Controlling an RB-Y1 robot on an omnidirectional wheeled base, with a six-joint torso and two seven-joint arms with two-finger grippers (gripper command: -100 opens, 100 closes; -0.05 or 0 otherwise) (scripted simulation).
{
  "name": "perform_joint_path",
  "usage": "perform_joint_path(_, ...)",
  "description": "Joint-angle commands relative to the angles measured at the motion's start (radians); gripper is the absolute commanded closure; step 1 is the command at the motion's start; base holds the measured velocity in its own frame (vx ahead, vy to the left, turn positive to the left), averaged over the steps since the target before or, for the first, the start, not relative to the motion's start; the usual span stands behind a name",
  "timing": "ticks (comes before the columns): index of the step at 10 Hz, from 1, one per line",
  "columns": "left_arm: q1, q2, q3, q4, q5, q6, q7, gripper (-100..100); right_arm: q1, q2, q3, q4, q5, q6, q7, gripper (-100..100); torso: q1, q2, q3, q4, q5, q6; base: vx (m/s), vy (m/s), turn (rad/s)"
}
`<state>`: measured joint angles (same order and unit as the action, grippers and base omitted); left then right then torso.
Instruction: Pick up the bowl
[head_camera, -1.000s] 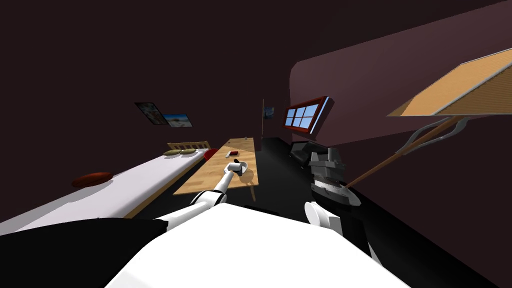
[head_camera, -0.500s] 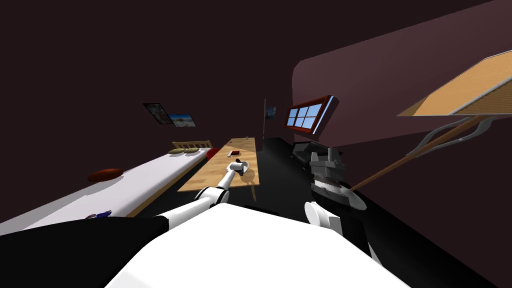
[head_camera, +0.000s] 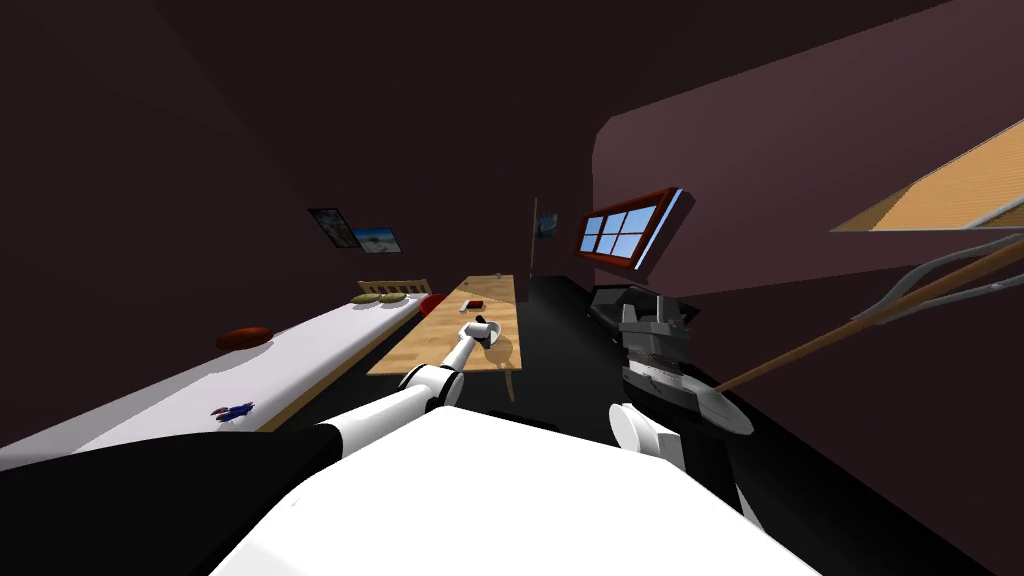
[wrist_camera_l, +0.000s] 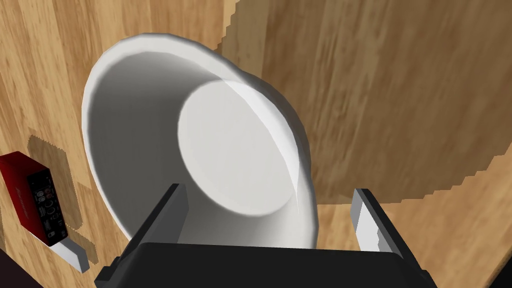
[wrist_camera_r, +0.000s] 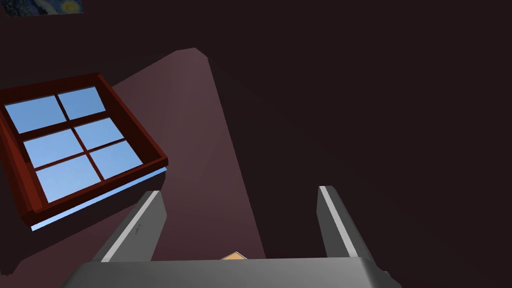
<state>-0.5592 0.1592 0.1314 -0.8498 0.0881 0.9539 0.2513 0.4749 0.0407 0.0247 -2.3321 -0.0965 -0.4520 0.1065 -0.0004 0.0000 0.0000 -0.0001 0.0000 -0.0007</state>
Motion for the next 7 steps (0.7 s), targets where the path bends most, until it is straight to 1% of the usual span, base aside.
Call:
perform_joint_path(1, -0.012, 0.000, 0.001, 0.047, 0.000, -0.012, -0.003, -100, 0.000, 0.000, 0.000, 0.000, 0.000, 0.000, 0.000, 0, 0.000, 0.000, 0.000, 0.000, 0.000, 0.000, 0.000, 0.000, 0.000)
perform_joint_path(2, -0.054, -0.009, 0.000, 0.073, -0.005, -0.045, -0.012, -100, 0.000, 0.000, 0.000, 0.000, 0.000, 0.000, 0.000, 0, 0.000, 0.000, 0.000, 0.000, 0.000, 0.000, -0.008, 0.003, 0.135)
perform_joint_path(3, -0.058, -0.009, 0.000, 0.122, -0.005, -0.045, -0.012, -100, 0.000, 0.000, 0.000, 0.000, 0.000, 0.000, 0.000, 0, 0.000, 0.000, 0.000, 0.000, 0.000, 0.000, -0.005, -0.001, 0.069)
perform_joint_path(4, -0.099, -0.018, -0.001, 0.148, -0.010, -0.079, -0.021, -100, 0.000, 0.000, 0.000, 0.000, 0.000, 0.000, 0.000, 0, 0.000, 0.000, 0.000, 0.000, 0.000, 0.000, -0.008, 0.002, 0.123)
perform_joint_path(5, -0.104, -0.018, -0.001, 0.197, -0.010, -0.079, -0.021, -100, 0.000, 0.000, 0.000, 0.000, 0.000, 0.000, 0.000, 0, 0.000, 0.000, 0.000, 0.000, 0.000, 0.000, -0.005, 0.000, 0.067)
perform_joint_path(6, -0.144, -0.027, -0.002, 0.220, -0.015, -0.112, -0.030, -100, 0.000, 0.000, 0.000, 0.000, 0.000, 0.000, 0.000, 0, 0.000, 0.000, 0.000, 0.000, 0.000, 0.000, -0.010, 0.002, 0.173)
perform_joint_path(7, -0.150, -0.027, -0.002, 0.241, -0.015, -0.112, -0.030, -100, 0.000, 0.000, 0.000, 0.000, 0.000, 0.000, 0.000, 0, 0.000, 0.000, 0.000, 0.000, 0.000, 0.000, -0.007, -0.001, 0.067)
